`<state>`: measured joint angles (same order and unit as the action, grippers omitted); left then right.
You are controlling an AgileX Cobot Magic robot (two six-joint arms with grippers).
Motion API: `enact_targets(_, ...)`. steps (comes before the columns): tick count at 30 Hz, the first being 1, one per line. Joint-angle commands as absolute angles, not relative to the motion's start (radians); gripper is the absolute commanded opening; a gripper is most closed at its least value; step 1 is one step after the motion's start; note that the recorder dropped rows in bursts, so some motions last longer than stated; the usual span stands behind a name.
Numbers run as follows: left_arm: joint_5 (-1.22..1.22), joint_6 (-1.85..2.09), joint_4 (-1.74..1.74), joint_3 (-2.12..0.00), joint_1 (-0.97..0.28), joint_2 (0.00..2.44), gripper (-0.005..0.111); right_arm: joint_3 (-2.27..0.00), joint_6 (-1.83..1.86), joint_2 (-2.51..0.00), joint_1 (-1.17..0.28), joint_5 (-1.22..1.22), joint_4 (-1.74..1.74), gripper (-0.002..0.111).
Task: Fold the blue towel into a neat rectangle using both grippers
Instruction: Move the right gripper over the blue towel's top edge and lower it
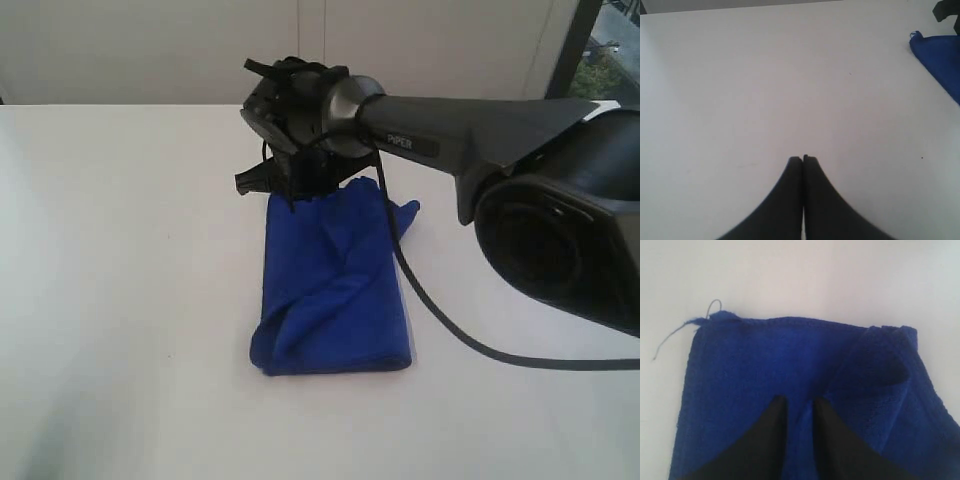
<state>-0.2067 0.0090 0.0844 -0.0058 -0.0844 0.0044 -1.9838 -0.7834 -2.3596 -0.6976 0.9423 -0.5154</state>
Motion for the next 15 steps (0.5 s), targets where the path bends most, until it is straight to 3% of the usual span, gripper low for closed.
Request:
enact_targets(1, -0.204, 0.0, 0.088, 0.0, -0.083, 0.0, 0.0, -1.992, -0.826, -2.363, -0.702, 0.946, -0.543, 0.039)
enact_targets(15, -0.204, 0.0, 0.088, 0.0, -0.083, 0.0, 0.0, -1.992, -0.879, -2.404, -0.702, 0.94, -0.58, 0.042)
